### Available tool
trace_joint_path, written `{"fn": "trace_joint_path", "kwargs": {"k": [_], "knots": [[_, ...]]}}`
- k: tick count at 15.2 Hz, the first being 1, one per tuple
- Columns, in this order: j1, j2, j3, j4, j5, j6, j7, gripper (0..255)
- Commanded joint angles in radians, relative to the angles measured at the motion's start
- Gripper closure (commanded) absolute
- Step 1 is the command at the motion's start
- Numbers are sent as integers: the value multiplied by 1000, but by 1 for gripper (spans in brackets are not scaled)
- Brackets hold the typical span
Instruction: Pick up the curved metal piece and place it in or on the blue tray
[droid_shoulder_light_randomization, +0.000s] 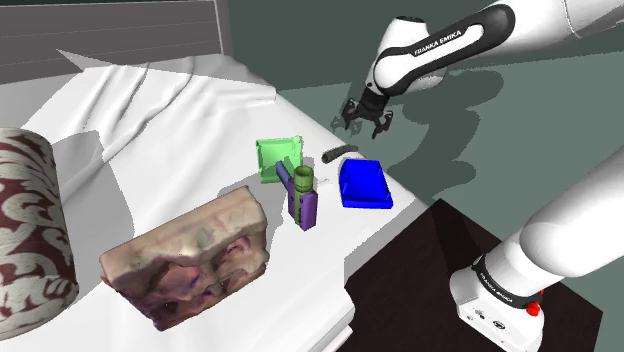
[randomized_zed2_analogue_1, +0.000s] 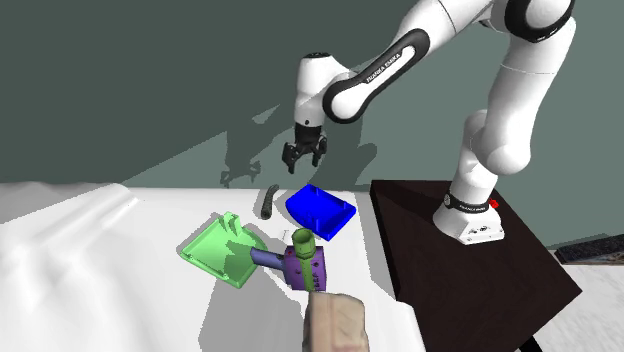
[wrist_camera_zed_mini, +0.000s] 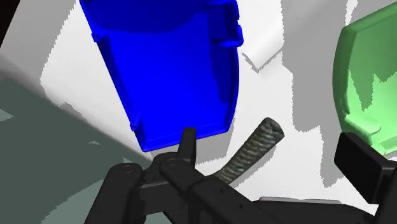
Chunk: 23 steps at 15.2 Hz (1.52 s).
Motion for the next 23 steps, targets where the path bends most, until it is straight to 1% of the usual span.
{"fn": "trace_joint_path", "kwargs": {"k": [1, 5, 10, 14, 19, 23], "knots": [[-5, 72, -3, 30, -5, 50, 53, 0], [-10, 221, -23, 111, -12, 129, 146, 0], [-11, 403, -56, 233, -4, 204, 246, 0], [-14, 546, -82, 346, 18, 246, 315, 0], [-27, 725, -109, 507, 55, 276, 394, 0], [-28, 773, -108, 538, 59, 293, 396, 0]]}}
